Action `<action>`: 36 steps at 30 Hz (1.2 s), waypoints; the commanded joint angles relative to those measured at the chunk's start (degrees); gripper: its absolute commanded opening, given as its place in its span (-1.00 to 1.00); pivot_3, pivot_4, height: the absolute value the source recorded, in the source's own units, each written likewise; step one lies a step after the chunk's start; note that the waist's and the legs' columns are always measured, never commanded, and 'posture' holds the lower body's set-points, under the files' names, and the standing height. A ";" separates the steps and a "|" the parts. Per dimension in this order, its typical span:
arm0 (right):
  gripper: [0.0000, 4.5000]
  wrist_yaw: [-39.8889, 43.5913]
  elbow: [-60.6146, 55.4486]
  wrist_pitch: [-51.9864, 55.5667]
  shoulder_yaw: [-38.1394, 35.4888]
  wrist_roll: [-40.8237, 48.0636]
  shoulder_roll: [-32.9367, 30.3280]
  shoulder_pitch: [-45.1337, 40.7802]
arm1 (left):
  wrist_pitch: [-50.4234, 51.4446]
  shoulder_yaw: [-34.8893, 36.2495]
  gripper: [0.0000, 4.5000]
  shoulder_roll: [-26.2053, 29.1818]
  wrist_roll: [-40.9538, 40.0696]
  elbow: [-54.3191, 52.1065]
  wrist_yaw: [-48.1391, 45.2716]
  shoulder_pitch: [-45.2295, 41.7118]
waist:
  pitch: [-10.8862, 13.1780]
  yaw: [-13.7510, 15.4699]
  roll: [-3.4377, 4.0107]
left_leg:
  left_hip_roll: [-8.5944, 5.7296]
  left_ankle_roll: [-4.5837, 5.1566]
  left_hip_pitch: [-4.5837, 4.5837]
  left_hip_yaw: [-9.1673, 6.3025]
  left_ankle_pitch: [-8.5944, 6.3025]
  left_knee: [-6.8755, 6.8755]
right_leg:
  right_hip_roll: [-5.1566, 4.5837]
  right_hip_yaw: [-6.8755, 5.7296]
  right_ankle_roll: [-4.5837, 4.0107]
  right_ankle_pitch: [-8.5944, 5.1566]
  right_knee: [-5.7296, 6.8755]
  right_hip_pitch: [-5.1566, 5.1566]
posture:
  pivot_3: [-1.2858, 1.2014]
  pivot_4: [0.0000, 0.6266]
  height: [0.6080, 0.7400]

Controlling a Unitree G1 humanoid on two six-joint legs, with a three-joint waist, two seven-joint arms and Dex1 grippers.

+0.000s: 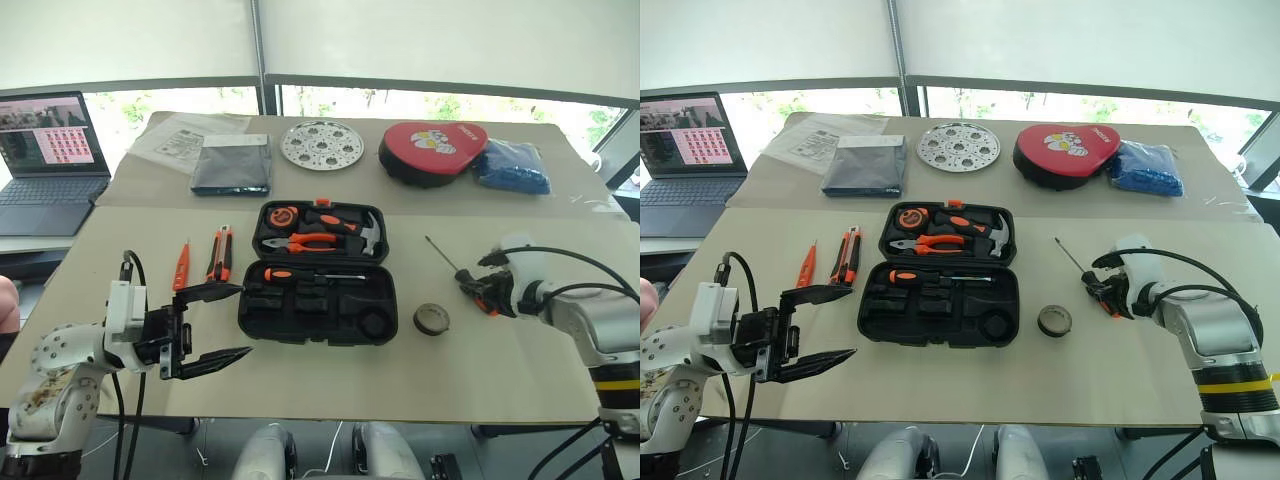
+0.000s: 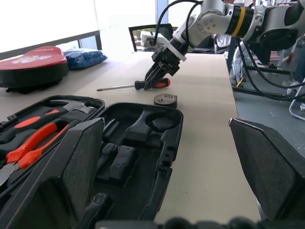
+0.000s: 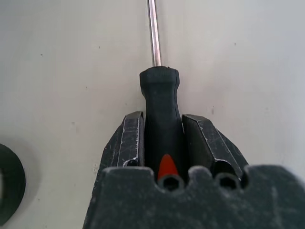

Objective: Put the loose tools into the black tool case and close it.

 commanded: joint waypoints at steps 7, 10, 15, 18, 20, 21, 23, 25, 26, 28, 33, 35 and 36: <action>-0.58 22.77 -5.97 -14.42 19.41 -6.02 5.64 -21.19 | -1.90 4.95 1.00 -0.58 0.87 1.28 2.87 6.25 | 0.12 -1.65 -0.02 | 0.17 -0.24 0.12 -0.02 0.12 -0.09 | 0.12 -0.06 -0.07 -0.01 0.22 -0.13 | 0.03 -0.52 1.00; -0.58 23.84 -4.92 -11.33 27.53 -10.34 11.07 -26.79 | -2.33 5.62 1.00 -0.76 1.11 1.03 3.22 8.37 | 0.13 -1.60 -0.02 | 0.17 -0.30 -0.06 0.05 0.15 -0.10 | 0.07 0.00 -0.15 0.00 0.40 -0.43 | 0.03 -0.52 1.00; -0.58 23.49 -0.96 -9.27 35.42 -17.09 15.24 -30.58 | -2.39 6.05 1.00 -1.02 0.66 -1.67 4.17 11.35 | 0.13 -0.42 -0.02 | 0.10 -0.70 -0.44 -0.04 0.38 -0.07 | -0.06 -0.23 -0.18 0.00 0.37 -0.66 | 0.03 -0.52 1.00; -0.58 23.97 -0.18 -8.93 35.34 -18.04 15.23 -30.64 | -2.48 6.21 1.00 -0.85 0.59 -2.25 4.37 12.27 | 0.13 -0.04 -0.02 | -0.03 -0.60 -0.71 -0.06 0.33 0.06 | -0.25 -0.35 -0.17 0.01 0.24 -0.73 | 0.03 -0.52 1.00; -0.58 24.20 0.44 -8.86 35.45 -18.83 15.32 -30.71 | -2.49 6.29 1.00 -0.79 0.54 -2.57 4.44 12.71 | 0.13 -0.28 -0.02 | -0.11 -0.54 -0.74 0.00 0.29 0.08 | -0.37 -0.41 -0.16 0.02 0.23 -0.77 | 0.03 -0.52 1.00; -0.58 24.82 0.65 -8.61 35.83 -19.29 14.96 -30.74 | -2.45 6.30 1.00 -0.73 0.52 -2.80 4.50 12.87 | 0.13 -0.46 -0.02 | -0.11 -0.54 -0.74 0.01 0.29 0.07 | -0.38 -0.45 -0.15 0.02 0.21 -0.76 | 0.03 -0.52 1.00; -0.58 25.18 1.07 -8.34 35.80 -19.89 14.70 -30.55 | -2.28 6.35 1.00 -0.61 0.41 -3.22 4.69 13.04 | 0.13 -0.81 -0.02 | -0.08 -0.54 -0.73 0.01 0.29 0.07 | -0.37 -0.52 -0.15 0.02 0.21 -0.76 | 0.03 -0.52 1.00; -0.58 25.27 1.40 -8.42 35.42 -20.47 14.47 -30.25 | -2.05 6.37 1.00 -0.48 0.31 -3.63 4.85 13.13 | 0.13 -1.04 -0.02 | -0.06 -0.57 -0.71 -0.01 0.31 0.04 | -0.35 -0.57 -0.15 0.02 0.24 -0.75 | 0.03 -0.52 1.00; -0.58 25.46 1.44 -8.51 35.27 -20.68 14.34 -30.14 | -1.97 6.39 1.00 -0.42 0.24 -3.77 4.82 13.19 | 0.13 -1.08 -0.02 | -0.03 -0.59 -0.69 -0.02 0.32 0.04 | -0.33 -0.59 -0.15 0.02 0.26 -0.75 | 0.03 -0.52 1.00; -0.58 26.40 1.28 -9.12 35.31 -20.92 13.74 -29.73 | -1.94 6.42 1.00 -0.35 0.21 -3.87 4.75 13.30 | 0.13 -1.12 -0.02 | -0.02 -0.61 -0.69 -0.03 0.33 0.05 | -0.32 -0.60 -0.15 0.02 0.30 -0.76 | 0.03 -0.52 1.00; -0.58 28.16 0.60 -8.34 35.88 -21.36 12.74 -28.56 | -2.04 6.31 1.00 -0.40 0.42 -3.75 4.94 13.15 | 0.13 -1.10 -0.02 | -0.03 -0.60 -0.66 -0.04 0.33 0.05 | -0.31 -0.60 -0.15 0.02 0.31 -0.73 | 0.03 -0.52 1.00; -0.58 28.54 0.26 -6.75 35.96 -21.13 12.98 -28.34 | -2.06 6.10 1.00 -0.45 0.57 -3.66 5.14 12.86 | 0.13 -1.03 -0.02 | -0.02 -0.60 -0.65 -0.05 0.33 0.05 | -0.31 -0.61 -0.15 0.02 0.31 -0.72 | 0.03 -0.52 1.00; -0.58 28.43 0.14 -5.99 35.81 -21.02 13.25 -28.25 | -2.05 6.06 1.00 -0.46 0.58 -3.64 5.20 12.78 | 0.13 -1.00 -0.02 | -0.02 -0.60 -0.66 -0.05 0.33 0.04 | -0.32 -0.62 -0.15 0.02 0.30 -0.72 | 0.03 -0.52 1.00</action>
